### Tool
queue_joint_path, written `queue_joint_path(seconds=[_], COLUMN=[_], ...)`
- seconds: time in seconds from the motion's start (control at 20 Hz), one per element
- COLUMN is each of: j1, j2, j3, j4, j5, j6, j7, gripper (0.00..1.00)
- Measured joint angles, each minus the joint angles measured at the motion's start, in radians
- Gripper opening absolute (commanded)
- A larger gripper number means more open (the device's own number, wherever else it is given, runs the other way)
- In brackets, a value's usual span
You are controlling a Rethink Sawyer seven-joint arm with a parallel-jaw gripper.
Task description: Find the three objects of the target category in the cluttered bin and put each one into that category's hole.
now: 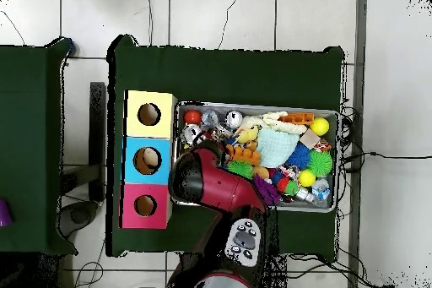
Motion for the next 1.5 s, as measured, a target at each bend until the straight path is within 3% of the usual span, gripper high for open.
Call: queue_joint_path(seconds=[0.65,1.15,1.5], j1=[-0.018,0.045,0.051], j2=[0.038,0.038,0.038], j3=[0.012,0.015,0.022], j4=[0.0,0.0,0.0], j5=[0.004,0.083,0.095], j6=[0.0,0.0,0.0], j7=[0.0,0.0,0.0], gripper=[1.0,1.0,1.0])
